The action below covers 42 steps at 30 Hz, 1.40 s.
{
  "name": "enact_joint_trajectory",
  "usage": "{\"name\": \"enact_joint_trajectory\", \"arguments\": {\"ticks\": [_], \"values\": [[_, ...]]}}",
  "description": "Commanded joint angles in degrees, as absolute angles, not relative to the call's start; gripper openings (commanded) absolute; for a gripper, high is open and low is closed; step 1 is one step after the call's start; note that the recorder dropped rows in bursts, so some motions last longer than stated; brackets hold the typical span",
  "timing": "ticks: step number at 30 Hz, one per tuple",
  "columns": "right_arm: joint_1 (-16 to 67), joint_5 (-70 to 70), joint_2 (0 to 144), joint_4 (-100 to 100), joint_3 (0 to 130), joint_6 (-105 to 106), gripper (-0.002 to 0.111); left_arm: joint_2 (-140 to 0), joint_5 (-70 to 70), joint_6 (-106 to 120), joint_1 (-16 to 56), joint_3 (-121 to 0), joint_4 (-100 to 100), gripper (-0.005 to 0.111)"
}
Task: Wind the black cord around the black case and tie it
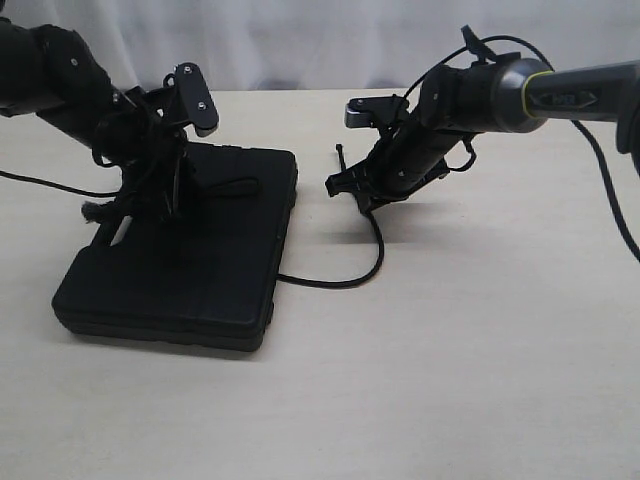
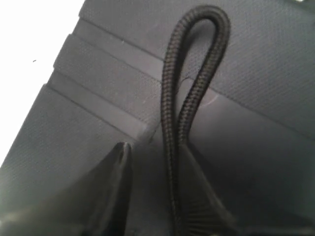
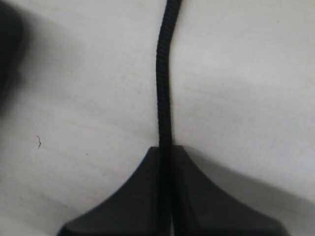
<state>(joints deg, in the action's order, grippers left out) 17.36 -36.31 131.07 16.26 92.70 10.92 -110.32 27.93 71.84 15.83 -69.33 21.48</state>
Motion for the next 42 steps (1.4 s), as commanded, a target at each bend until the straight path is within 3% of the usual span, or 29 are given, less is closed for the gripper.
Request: {"name": "enact_joint_trajectory", "arguments": {"ticks": [1,9,15,30,42], "values": [[17.4,-36.8,131.8,15.6,92.3,11.1,0.004,-110.1,27.0,71.1,14.7,-69.3,21.0,0.032],[17.4,-36.4,131.8,15.6,92.3,11.1,0.004,-110.4,28.9,70.4,13.4,-69.3,20.4,0.032],[17.4,-36.4,131.8,15.6,92.3,11.1,0.004,-110.4,30.7,69.0,13.3,-69.3,20.7,0.000],[17.6,-33.3,129.6,16.3,92.2,9.8,0.004,-110.0,25.8,56.5,13.3,-69.3,20.8,0.000],[22.8,-26.5,125.8,12.7,91.3,8.8,0.004,-110.0,20.8,55.2,13.3,-69.3,27.1,0.000]]}}
